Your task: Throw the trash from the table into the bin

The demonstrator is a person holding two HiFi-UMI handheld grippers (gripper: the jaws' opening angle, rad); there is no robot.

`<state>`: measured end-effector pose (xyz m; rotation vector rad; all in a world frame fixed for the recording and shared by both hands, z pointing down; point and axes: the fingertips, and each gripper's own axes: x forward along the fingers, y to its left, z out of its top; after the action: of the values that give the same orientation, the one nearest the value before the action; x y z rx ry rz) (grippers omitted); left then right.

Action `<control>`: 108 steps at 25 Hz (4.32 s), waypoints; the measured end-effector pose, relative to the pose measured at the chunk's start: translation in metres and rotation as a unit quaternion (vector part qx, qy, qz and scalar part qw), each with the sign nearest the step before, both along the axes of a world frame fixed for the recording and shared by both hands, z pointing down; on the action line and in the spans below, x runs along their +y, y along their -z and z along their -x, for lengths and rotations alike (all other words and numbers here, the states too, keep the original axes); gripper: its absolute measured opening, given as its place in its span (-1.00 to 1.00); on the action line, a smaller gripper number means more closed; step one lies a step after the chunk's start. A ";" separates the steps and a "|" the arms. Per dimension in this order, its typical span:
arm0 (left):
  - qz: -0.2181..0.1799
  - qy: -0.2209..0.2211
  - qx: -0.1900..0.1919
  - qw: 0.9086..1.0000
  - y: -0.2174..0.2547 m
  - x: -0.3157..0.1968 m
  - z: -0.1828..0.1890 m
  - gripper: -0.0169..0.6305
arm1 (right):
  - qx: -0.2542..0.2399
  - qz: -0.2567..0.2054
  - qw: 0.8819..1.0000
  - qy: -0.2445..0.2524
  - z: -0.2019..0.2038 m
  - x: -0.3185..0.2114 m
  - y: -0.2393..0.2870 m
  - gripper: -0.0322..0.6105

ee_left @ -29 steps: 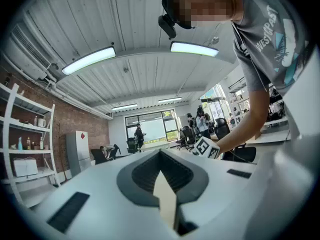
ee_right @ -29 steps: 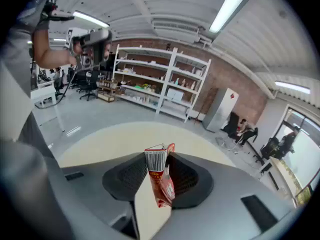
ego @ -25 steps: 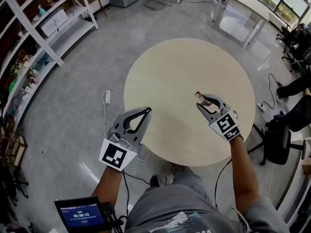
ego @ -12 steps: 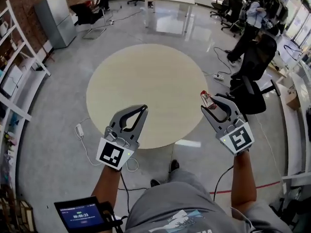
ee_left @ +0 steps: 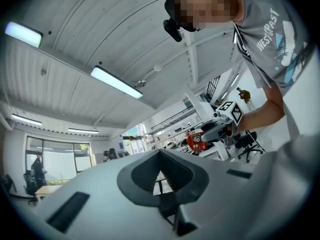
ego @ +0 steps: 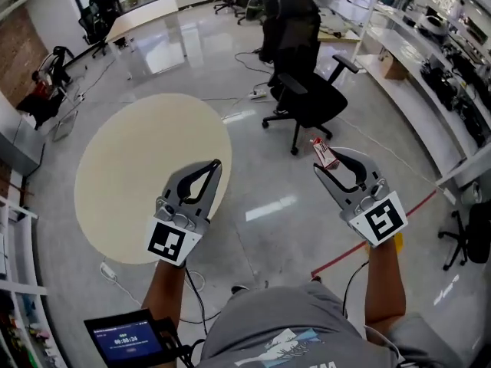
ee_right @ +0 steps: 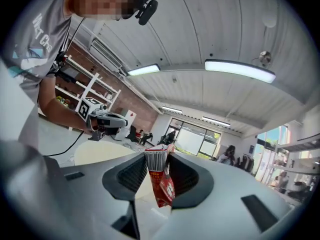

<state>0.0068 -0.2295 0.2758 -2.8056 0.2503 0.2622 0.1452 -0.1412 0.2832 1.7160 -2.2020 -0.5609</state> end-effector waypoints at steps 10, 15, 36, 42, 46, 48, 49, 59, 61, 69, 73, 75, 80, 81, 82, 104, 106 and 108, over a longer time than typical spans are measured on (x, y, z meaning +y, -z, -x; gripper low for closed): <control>0.004 -0.207 -0.011 0.978 -0.040 0.211 -0.347 -0.82 | -0.029 0.084 0.966 -0.242 -0.319 0.286 -0.092 -0.46; 0.011 -0.303 -0.030 0.953 -0.073 0.319 -0.464 -0.82 | -0.099 0.118 0.919 -0.363 -0.419 0.430 -0.163 -0.46; -0.024 -0.426 -0.122 0.896 -0.136 0.534 -0.600 -0.82 | -0.220 0.188 0.842 -0.456 -0.581 0.656 -0.372 -0.45; -0.024 -0.420 -0.132 0.898 -0.143 0.541 -0.599 -0.82 | -0.209 0.163 0.850 -0.456 -0.576 0.658 -0.349 -0.45; -0.022 -0.413 -0.133 0.900 -0.139 0.537 -0.594 -0.82 | -0.206 0.157 0.854 -0.451 -0.560 0.653 -0.337 -0.45; -0.020 -0.411 -0.130 0.902 -0.135 0.532 -0.592 -0.82 | -0.209 0.164 0.855 -0.445 -0.547 0.647 -0.337 -0.45; -0.019 -0.410 -0.129 0.903 -0.133 0.530 -0.589 -0.82 | -0.210 0.171 0.857 -0.439 -0.539 0.644 -0.340 -0.45; -0.025 -0.386 -0.099 0.917 -0.098 0.477 -0.537 -0.82 | -0.224 0.206 0.874 -0.380 -0.464 0.565 -0.337 -0.45; -0.023 -0.380 -0.095 0.920 -0.097 0.454 -0.528 -0.82 | -0.220 0.212 0.876 -0.373 -0.456 0.541 -0.335 -0.45; 0.022 -0.378 -0.061 0.924 -0.094 0.378 -0.487 -0.82 | -0.167 0.184 0.899 -0.360 -0.424 0.455 -0.254 -0.45; 0.026 -0.373 -0.046 0.927 -0.090 0.354 -0.468 -0.82 | -0.136 0.190 0.902 -0.363 -0.422 0.437 -0.226 -0.45; 0.034 -0.373 -0.038 0.926 -0.090 0.343 -0.458 -0.82 | -0.135 0.212 0.898 -0.360 -0.413 0.426 -0.233 -0.45; 0.068 -0.357 -0.032 0.931 -0.126 0.308 -0.444 -0.82 | -0.177 0.290 0.878 -0.338 -0.398 0.398 -0.324 -0.45; 0.076 -0.349 -0.036 0.933 -0.140 0.298 -0.446 -0.82 | -0.191 0.304 0.872 -0.333 -0.399 0.391 -0.352 -0.45; 0.085 -0.339 -0.043 0.936 -0.159 0.288 -0.447 -0.82 | -0.205 0.318 0.865 -0.329 -0.400 0.385 -0.382 -0.45; 0.152 -0.209 -0.149 0.954 -0.713 0.215 -0.475 -0.82 | -0.502 0.460 0.593 -0.429 -0.451 0.389 -1.081 0.07; 0.160 -0.202 -0.147 0.955 -0.747 0.210 -0.474 -0.82 | -0.494 0.480 0.588 -0.424 -0.449 0.388 -1.119 0.07; 0.168 -0.189 -0.145 0.957 -0.775 0.208 -0.470 -0.82 | -0.468 0.509 0.597 -0.407 -0.444 0.387 -1.152 0.07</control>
<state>0.4763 -0.0216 1.0509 -3.1608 -0.3471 -0.1260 0.5896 0.2455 1.4353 2.0074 -1.1212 1.7958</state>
